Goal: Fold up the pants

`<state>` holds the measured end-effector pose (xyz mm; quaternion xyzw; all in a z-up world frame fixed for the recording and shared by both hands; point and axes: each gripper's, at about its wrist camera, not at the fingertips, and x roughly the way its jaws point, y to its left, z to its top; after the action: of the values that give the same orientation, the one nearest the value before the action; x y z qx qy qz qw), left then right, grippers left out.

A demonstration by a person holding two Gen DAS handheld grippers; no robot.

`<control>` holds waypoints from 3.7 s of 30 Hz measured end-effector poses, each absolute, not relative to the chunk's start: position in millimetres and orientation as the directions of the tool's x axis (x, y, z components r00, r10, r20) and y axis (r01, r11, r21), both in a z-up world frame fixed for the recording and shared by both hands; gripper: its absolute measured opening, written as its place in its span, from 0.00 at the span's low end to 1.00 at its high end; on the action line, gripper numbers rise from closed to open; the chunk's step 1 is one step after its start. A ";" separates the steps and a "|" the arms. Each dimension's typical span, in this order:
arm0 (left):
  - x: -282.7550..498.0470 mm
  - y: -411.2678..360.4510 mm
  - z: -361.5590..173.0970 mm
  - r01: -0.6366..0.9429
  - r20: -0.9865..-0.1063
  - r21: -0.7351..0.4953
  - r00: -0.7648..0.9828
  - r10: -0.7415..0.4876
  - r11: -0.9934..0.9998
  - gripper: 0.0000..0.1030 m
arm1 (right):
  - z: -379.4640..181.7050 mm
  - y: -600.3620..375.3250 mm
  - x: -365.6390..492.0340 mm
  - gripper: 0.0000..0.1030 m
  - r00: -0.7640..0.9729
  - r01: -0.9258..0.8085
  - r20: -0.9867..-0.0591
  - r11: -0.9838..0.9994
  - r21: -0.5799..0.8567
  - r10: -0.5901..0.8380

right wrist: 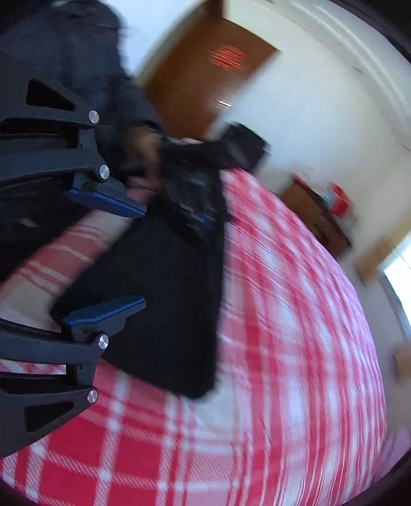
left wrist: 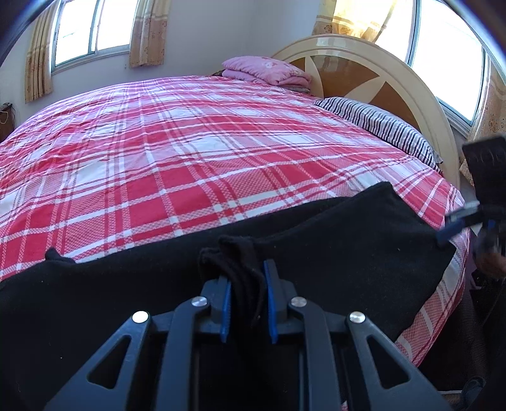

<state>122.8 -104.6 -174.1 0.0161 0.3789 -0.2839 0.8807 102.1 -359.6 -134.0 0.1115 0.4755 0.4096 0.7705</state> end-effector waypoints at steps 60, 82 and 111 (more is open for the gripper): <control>91.3 193.6 -186.4 -0.001 -0.747 -0.055 0.664 -0.040 0.998 0.67 | -141.4 -160.2 104.4 0.59 0.628 -0.443 -0.741 0.892 -0.091 0.237; 82.2 210.1 -135.1 0.035 -0.663 -0.372 0.690 -0.292 0.928 0.19 | -138.2 -181.8 113.1 0.59 0.664 -0.353 -0.714 0.935 -0.039 0.221; 95.7 13.5 -37.3 0.475 -0.565 -0.336 0.589 -0.577 0.814 0.18 | -79.1 -299.5 101.1 0.59 0.740 -0.166 -0.664 0.986 -0.027 0.107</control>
<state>95.7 13.5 -37.3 -0.0747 0.3430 -0.2960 0.8884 101.1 -299.5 -79.1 -0.0421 0.3527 0.0733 0.9319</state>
